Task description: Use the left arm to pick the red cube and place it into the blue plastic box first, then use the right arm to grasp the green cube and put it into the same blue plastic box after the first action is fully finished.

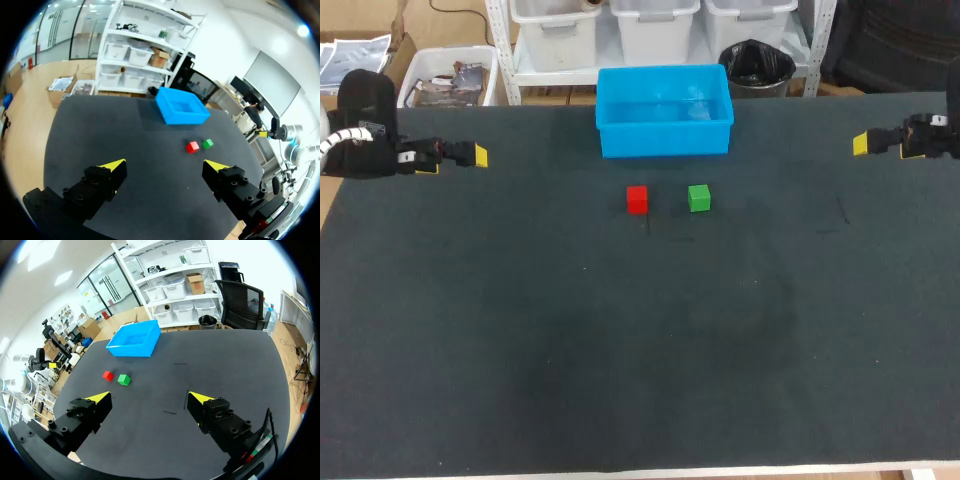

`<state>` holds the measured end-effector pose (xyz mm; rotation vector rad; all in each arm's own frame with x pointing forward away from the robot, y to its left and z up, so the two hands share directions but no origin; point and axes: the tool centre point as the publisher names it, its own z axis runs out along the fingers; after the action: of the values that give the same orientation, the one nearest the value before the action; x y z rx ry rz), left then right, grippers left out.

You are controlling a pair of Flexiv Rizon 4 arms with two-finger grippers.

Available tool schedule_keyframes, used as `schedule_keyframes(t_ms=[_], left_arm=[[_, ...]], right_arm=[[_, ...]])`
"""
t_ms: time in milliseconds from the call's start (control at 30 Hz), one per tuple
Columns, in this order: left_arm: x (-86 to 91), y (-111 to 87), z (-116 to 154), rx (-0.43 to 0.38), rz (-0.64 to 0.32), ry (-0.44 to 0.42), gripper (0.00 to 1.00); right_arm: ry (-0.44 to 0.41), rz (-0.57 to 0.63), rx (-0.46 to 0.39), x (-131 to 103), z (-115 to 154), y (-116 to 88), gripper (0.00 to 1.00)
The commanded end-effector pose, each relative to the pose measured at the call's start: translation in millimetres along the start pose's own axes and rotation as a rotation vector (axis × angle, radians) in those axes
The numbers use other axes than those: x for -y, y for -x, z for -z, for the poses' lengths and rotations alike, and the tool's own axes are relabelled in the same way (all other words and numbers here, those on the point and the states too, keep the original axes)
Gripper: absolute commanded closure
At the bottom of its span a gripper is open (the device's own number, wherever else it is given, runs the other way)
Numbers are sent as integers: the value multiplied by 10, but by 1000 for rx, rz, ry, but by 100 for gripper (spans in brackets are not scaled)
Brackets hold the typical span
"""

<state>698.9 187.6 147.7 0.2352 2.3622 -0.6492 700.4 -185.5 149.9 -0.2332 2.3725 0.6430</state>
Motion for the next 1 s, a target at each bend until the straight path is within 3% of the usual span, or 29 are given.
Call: schedule_keyframes(t_ms=[33,533,1000], left_arm=[[22,15,-2,-7,2,10,0],[40,7,-53,-20,-11,26,0],[401,200,-435,-121,-36,354,0]], right_arm=[[-1,1,0,0,1,-1,0],[-1,1,0,0,1,-1,0],[-1,1,0,0,1,-1,0]])
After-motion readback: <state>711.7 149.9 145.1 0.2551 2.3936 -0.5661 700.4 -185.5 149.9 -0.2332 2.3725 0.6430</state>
